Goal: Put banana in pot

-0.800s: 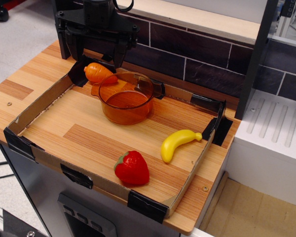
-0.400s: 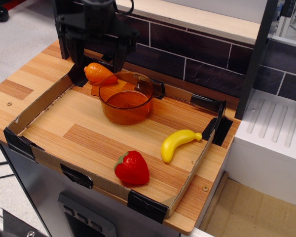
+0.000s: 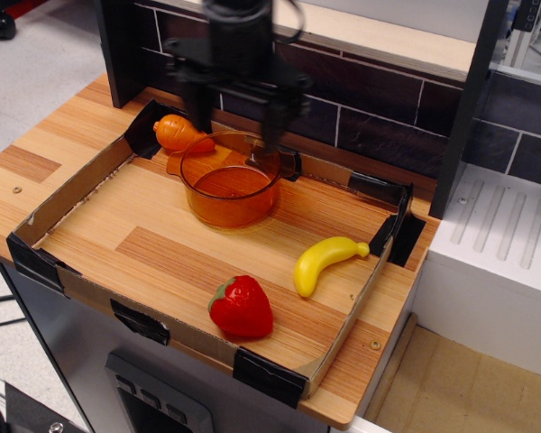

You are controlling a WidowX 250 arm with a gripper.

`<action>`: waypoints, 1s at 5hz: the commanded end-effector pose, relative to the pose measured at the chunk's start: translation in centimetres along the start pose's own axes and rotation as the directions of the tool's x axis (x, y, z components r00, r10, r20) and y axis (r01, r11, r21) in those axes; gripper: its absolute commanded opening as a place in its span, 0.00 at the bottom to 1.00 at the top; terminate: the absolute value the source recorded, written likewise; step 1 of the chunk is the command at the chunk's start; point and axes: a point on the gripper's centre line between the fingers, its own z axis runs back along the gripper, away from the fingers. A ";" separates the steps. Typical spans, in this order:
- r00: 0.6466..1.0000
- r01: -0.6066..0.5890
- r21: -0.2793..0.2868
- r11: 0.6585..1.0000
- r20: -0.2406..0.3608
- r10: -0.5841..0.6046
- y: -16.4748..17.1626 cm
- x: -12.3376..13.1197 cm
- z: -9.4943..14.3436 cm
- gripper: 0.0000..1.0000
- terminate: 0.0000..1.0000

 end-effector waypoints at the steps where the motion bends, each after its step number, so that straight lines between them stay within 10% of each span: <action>1: 0.987 0.159 -0.113 0.981 -0.005 -0.161 -4.3 0.0 1.4 1.00 0.00; 5: 0.892 0.424 -0.170 0.890 -0.092 -0.442 -8.0 -2.7 -2.9 1.00 0.00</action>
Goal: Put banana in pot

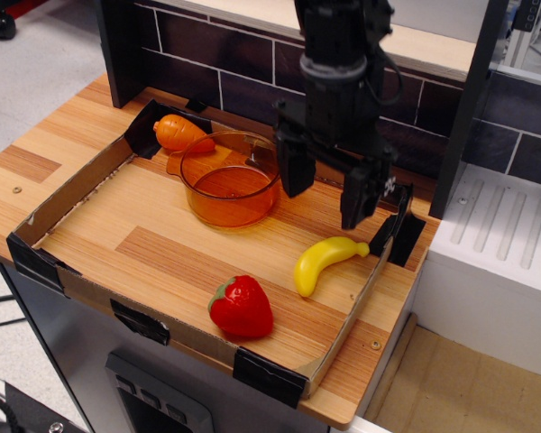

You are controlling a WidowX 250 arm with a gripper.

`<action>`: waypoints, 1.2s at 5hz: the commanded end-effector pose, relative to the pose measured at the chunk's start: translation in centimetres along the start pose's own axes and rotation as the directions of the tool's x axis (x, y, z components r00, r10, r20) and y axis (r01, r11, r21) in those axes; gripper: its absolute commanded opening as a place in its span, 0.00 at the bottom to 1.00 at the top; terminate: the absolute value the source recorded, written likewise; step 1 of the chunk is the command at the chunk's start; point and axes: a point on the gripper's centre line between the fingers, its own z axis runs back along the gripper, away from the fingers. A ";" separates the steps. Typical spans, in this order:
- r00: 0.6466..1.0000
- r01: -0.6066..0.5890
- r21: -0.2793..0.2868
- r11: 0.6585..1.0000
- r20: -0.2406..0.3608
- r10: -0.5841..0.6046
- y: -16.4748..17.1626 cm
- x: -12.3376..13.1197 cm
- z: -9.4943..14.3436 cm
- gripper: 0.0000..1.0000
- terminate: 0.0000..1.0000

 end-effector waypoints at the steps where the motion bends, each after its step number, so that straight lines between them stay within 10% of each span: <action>1: 0.999 0.040 0.055 0.998 0.015 -0.041 -0.3 -0.7 -1.6 1.00 0.00; 4: 0.998 0.032 0.185 0.982 0.045 -0.041 -1.0 -0.9 -5.0 1.00 0.00; 5: 0.996 0.027 0.171 0.985 0.084 -0.042 -0.7 -1.1 -3.8 0.00 0.00; 6: 0.993 0.007 0.139 0.990 0.114 -0.023 -0.2 -1.0 -2.0 0.00 0.00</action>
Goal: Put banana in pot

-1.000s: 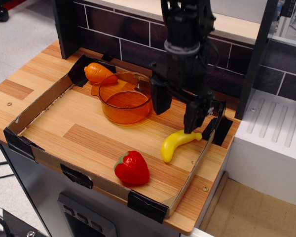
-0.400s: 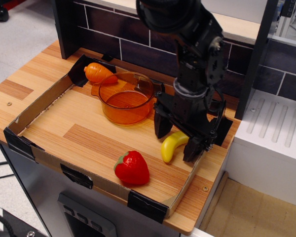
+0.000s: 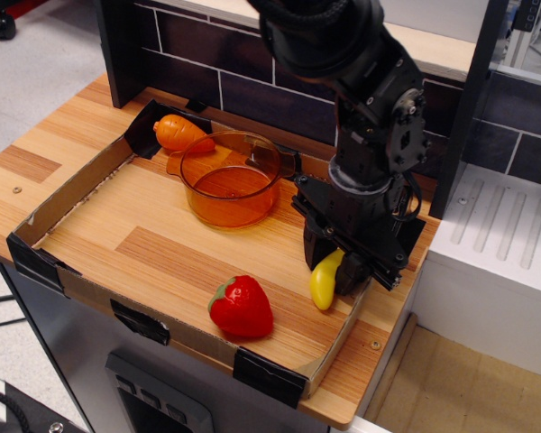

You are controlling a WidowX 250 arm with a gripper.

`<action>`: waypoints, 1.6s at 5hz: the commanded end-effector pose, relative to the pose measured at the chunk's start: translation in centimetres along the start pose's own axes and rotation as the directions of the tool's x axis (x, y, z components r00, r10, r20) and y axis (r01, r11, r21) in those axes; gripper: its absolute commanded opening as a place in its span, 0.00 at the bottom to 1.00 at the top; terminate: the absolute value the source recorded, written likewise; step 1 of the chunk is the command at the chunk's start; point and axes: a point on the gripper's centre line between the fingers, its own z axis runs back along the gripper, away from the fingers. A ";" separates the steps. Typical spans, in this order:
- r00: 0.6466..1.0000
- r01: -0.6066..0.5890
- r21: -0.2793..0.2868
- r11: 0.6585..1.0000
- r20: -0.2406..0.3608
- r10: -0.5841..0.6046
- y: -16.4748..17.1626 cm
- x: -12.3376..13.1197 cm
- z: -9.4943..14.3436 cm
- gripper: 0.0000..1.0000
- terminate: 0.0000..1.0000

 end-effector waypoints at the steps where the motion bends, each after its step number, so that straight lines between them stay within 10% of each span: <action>1: 0.992 -0.058 -0.037 0.998 0.112 0.062 2.6 0.5 5.3 0.00 0.00; 3: 0.937 -0.280 0.044 0.959 0.228 0.263 7.7 1.0 8.4 0.00 0.00; 6: 0.921 -0.368 0.106 0.924 0.177 0.347 14.0 -0.1 6.3 0.00 0.00; 7: 0.932 -0.347 0.129 0.929 0.157 0.326 14.0 -0.5 5.7 1.00 0.00; 8: 0.937 -0.331 0.114 0.937 0.154 0.313 13.4 -0.5 6.4 1.00 0.00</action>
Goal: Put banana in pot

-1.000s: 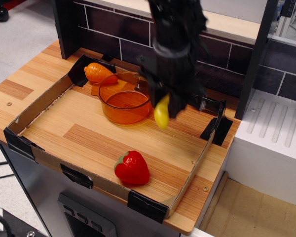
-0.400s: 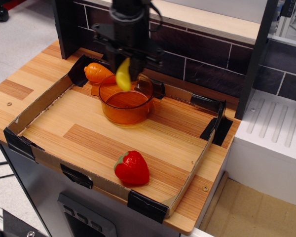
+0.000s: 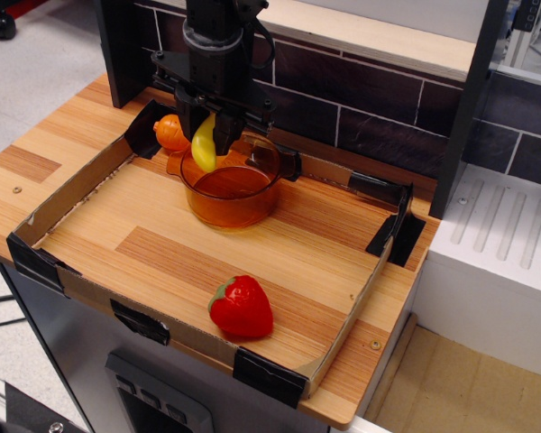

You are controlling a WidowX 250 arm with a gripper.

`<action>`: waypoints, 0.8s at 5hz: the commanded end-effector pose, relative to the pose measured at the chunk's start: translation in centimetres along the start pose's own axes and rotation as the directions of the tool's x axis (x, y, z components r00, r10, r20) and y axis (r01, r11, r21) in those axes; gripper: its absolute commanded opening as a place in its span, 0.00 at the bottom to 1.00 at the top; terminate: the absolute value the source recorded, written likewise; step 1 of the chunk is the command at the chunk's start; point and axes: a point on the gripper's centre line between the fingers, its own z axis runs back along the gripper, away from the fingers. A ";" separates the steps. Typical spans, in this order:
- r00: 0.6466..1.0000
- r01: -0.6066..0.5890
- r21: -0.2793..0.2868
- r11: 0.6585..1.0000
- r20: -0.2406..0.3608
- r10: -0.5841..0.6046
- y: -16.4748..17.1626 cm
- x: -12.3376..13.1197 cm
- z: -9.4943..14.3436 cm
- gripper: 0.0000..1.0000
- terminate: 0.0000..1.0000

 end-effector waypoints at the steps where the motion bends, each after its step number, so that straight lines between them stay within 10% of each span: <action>1: 0.998 0.010 -0.041 0.999 0.062 -0.008 -0.4 0.0 3.9 1.00 0.00; 4: 0.994 -0.014 -0.110 0.994 0.106 0.026 -0.5 1.4 7.7 1.00 0.00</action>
